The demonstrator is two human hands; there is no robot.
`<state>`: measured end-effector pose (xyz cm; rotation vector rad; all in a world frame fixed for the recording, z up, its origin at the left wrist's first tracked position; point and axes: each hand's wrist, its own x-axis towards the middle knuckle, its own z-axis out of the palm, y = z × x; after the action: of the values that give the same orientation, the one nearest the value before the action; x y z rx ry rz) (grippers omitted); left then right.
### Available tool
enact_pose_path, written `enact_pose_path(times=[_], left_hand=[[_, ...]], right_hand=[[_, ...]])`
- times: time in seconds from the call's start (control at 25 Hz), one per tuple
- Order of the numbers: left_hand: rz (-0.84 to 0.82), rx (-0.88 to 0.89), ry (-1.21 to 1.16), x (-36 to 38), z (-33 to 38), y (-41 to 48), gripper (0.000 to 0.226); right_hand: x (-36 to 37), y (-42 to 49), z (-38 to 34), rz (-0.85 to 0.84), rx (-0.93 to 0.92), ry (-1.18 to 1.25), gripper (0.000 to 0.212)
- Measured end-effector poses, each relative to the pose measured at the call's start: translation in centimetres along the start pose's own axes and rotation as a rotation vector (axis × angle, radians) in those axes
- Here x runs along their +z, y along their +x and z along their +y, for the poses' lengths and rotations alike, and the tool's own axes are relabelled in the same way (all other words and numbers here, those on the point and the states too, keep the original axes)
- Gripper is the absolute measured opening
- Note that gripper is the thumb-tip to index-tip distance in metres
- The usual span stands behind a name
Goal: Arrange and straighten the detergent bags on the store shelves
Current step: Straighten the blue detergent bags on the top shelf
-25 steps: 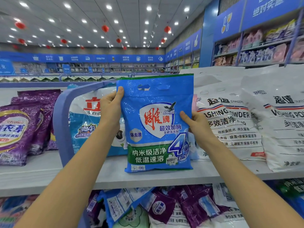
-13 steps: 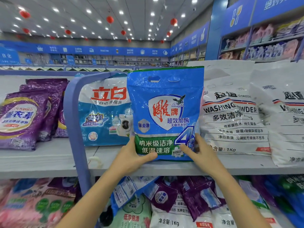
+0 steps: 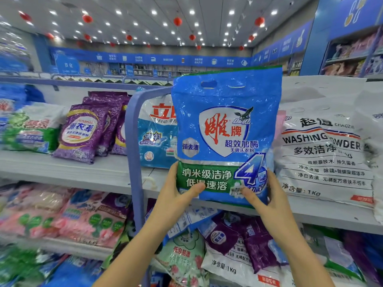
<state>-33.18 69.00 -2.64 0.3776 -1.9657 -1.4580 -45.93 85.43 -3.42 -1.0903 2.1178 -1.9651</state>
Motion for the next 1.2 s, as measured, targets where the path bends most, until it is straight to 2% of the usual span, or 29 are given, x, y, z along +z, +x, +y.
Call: enact_pose_path(times=[0.12, 0.24, 0.32, 0.68, 0.84, 1.08, 1.2], left_hand=[[0.138, 0.048, -0.003, -2.4, 1.4, -3.1, 0.054], [0.255, 0.06, 0.04, -6.0, 1.2, -6.1, 0.061], [0.369, 0.049, 0.072, -9.0, 0.7, -8.3, 0.069], [0.766, -0.069, 0.14, -25.1, -2.1, -17.2, 0.068], [0.787, -0.102, 0.148, -34.4, -4.0, -19.3, 0.063], [0.749, -0.162, 0.087, -47.3, -6.6, -20.6, 0.045], [0.747, -0.232, 0.098, -51.9, -8.4, -20.4, 0.065]], right_hand=[[1.7, -1.7, -1.6, -0.099, -0.016, 0.109, 0.052], [5.2, -2.8, -2.6, -0.17, -0.013, 0.191, 0.066], [8.4, -3.5, -3.4, -0.253, 0.0, 0.248, 0.059], [28.1, -6.9, -6.1, -0.616, 0.001, 0.387, 0.053], [38.2, -8.7, -7.4, -0.661, 0.016, 0.412, 0.062], [51.1, -10.4, -9.7, -0.674, 0.045, 0.443, 0.05], [55.9, -9.6, -10.1, -0.684, 0.049, 0.434, 0.046]])
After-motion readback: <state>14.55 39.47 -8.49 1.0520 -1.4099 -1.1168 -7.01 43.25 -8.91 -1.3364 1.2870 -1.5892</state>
